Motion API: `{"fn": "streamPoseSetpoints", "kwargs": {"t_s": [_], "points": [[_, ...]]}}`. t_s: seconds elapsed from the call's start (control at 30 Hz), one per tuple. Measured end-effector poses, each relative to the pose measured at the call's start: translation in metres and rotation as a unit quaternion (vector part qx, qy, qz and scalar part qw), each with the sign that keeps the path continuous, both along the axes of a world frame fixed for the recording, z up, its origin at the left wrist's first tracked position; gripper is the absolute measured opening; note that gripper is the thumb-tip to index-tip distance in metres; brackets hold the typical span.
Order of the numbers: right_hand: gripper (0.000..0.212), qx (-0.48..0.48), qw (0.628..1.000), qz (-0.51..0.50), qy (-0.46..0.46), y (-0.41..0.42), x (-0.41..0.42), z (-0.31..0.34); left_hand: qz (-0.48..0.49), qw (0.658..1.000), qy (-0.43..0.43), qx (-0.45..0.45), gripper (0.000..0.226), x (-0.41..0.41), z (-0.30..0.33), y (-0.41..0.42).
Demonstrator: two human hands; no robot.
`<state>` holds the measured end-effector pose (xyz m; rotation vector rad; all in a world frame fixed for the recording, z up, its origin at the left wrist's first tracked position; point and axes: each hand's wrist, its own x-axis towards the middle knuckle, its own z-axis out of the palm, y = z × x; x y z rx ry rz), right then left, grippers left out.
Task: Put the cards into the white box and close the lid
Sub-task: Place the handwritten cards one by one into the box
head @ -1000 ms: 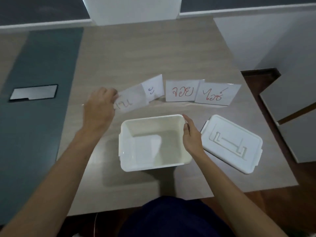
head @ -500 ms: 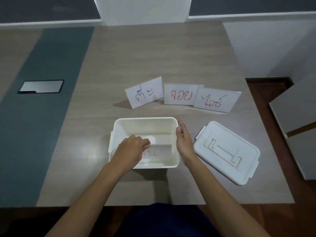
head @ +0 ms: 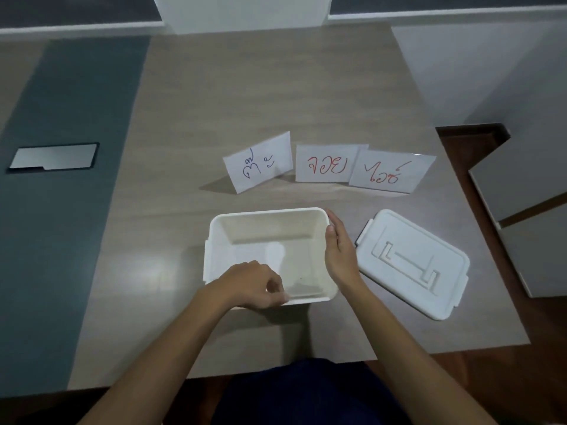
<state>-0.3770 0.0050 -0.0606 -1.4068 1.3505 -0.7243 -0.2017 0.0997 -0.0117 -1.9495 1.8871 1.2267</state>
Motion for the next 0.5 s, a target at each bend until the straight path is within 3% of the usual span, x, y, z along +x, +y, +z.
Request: {"fn": "streamPoseSetpoints", "kwargs": {"t_s": [0.13,0.23,0.33,0.4,0.5], "points": [[0.038,-0.006,1.000,-0.005,0.017,0.000,0.001,-0.001,-0.013,0.999,0.040,0.011,0.041,0.011,0.009,-0.025],[0.037,-0.020,0.999,-0.001,0.034,0.000,0.002,0.000,0.089,0.980,0.090,-0.151,0.025,0.026,0.015,-0.059],[0.037,-0.020,0.999,-0.003,0.041,0.000,0.002,0.001,0.220,0.916,0.127,-0.309,0.016,0.047,0.016,-0.102],[0.037,-0.017,0.999,-0.012,0.041,-0.002,0.003,0.001,0.239,0.890,0.096,-0.376,0.025,0.063,0.011,-0.131],[0.037,-0.014,0.999,-0.021,0.040,-0.006,0.005,0.001,0.217,0.905,-0.014,-0.366,0.046,0.087,-0.001,-0.171]]}}
